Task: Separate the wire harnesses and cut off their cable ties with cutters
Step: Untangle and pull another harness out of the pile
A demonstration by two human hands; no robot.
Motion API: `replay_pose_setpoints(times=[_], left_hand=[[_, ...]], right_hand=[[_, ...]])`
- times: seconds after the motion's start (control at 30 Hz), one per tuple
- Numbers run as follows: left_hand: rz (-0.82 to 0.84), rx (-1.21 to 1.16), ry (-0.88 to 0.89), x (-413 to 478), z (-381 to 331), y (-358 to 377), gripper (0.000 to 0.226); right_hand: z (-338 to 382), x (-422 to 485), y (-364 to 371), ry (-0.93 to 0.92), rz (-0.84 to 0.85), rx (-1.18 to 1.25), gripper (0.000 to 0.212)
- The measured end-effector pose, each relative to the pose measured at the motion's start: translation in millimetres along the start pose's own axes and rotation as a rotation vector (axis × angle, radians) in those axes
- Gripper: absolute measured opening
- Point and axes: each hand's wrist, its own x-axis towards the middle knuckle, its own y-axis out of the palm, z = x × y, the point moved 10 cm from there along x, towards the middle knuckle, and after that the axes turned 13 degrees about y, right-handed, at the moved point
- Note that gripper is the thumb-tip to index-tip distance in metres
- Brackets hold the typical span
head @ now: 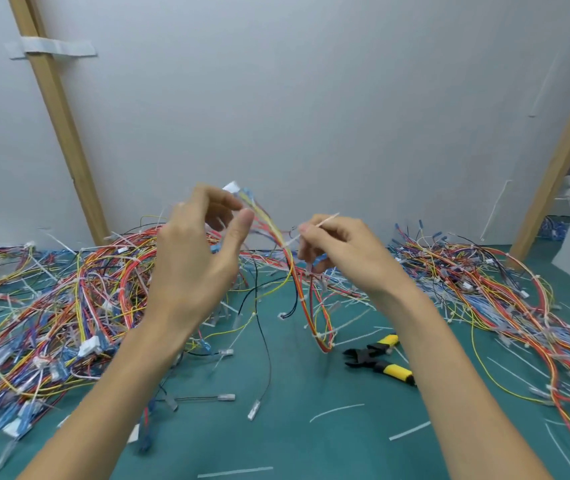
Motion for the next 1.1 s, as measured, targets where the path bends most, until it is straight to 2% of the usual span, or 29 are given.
replay_pose_setpoints(times=[0.13,0.23,0.33,0.4,0.5,0.67,0.77,0.83,0.87,0.93,1.03,1.1], left_hand=[[0.155,-0.021,-0.039,7,3,3,0.01],[0.28,-0.079,-0.035,6,-6,13,0.012],[0.457,-0.329,-0.037,-4,-30,38,0.028],[0.513,-0.551,-0.082,-13,-45,54,0.035],[0.511,-0.828,-0.244,-26,-48,73,0.036],[0.572,-1.063,-0.523,-61,-31,100,0.043],[0.471,-1.244,-0.787,-92,-25,113,0.043],[0.382,-1.315,-0.974,-118,-17,117,0.044],[0.375,-1.283,-1.019,-129,-11,115,0.048],[0.445,-1.112,-0.978,-144,0,104,0.053],[0.468,-0.753,-0.818,-149,20,81,0.054],[0.455,-0.533,-0.646,-141,24,67,0.042]], right_hand=[[12,-9,-15,0.033,0.055,0.383,0.031],[37,-24,-36,-0.078,0.156,0.659,0.032],[54,-36,-59,-0.165,0.216,0.799,0.035],[46,-32,-68,-0.125,0.178,0.87,0.027],[10,-16,-62,0.066,0.094,0.94,0.016],[-45,-6,-35,0.286,0.043,1.055,0.028],[-79,-18,-26,0.372,-0.035,1.108,0.031],[-103,-34,-24,0.427,-0.072,1.05,0.031],[-113,-42,-26,0.442,-0.097,0.955,0.028],[-127,-60,-36,0.409,-0.178,0.676,0.026],[-139,-87,-42,0.269,-0.288,0.438,0.035],[-145,-102,-46,0.196,-0.378,0.366,0.037]])
